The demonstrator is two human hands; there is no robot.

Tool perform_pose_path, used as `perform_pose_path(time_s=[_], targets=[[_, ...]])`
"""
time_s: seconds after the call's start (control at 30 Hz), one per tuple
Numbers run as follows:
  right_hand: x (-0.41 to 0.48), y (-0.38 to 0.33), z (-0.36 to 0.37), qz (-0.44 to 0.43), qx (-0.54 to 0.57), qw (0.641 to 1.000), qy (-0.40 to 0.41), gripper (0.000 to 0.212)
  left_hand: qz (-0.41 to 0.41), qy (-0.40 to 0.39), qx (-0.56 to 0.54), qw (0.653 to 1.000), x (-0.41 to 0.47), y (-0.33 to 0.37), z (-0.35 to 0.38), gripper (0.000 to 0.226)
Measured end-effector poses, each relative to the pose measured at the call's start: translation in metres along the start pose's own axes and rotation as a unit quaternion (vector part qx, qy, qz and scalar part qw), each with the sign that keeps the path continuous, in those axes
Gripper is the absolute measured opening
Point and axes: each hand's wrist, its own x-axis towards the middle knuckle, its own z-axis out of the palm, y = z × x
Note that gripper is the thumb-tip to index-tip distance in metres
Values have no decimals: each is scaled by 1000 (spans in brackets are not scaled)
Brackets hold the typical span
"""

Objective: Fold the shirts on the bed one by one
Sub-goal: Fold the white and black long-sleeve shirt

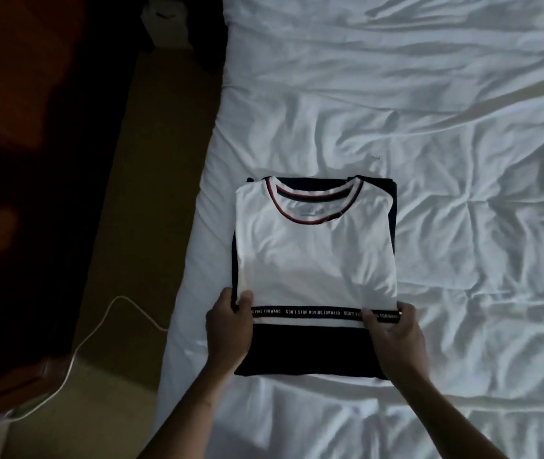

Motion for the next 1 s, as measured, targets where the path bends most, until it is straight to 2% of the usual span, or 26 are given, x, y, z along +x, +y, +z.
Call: perform_pose_path(time_s=[0.13,0.27,0.3,0.37,0.43,0.5,0.53,0.6,0.63,0.73,0.8,0.83,0.9,1.0], targets=[[39,-35,-5,-4,76,997,-6,52,-19,7,-19,1000,37,34,0,32],[101,-81,0,10,169,986,-8,72,-49,-37,-143,988,97,77,7,27],[114,-90,0,3,180,984,-8,69,-40,-57,-173,983,110,86,9,25],[138,-105,-1,-13,194,981,4,48,-5,-91,-192,977,134,99,12,19],[157,-111,-4,-9,186,982,41,34,41,-82,-143,985,153,108,17,14],[164,-114,-4,-10,136,984,112,38,102,0,-18,995,159,113,21,24],[162,-115,-2,-41,91,982,159,43,138,64,63,986,155,113,24,26],[145,-114,9,-167,-11,960,225,54,256,163,194,933,137,110,33,35],[134,-114,17,-247,-63,941,221,57,325,166,224,904,125,108,39,43],[111,-101,47,-448,-252,854,84,62,445,25,328,833,105,83,66,57],[119,-82,59,-488,-352,798,41,66,456,-30,419,785,110,63,73,63],[127,-74,60,-481,-384,787,38,67,444,-38,434,783,117,55,71,65],[142,-62,53,-455,-399,795,48,69,408,-30,431,804,130,48,61,70],[149,-52,35,-393,-341,851,73,73,311,27,423,851,139,41,42,73]])
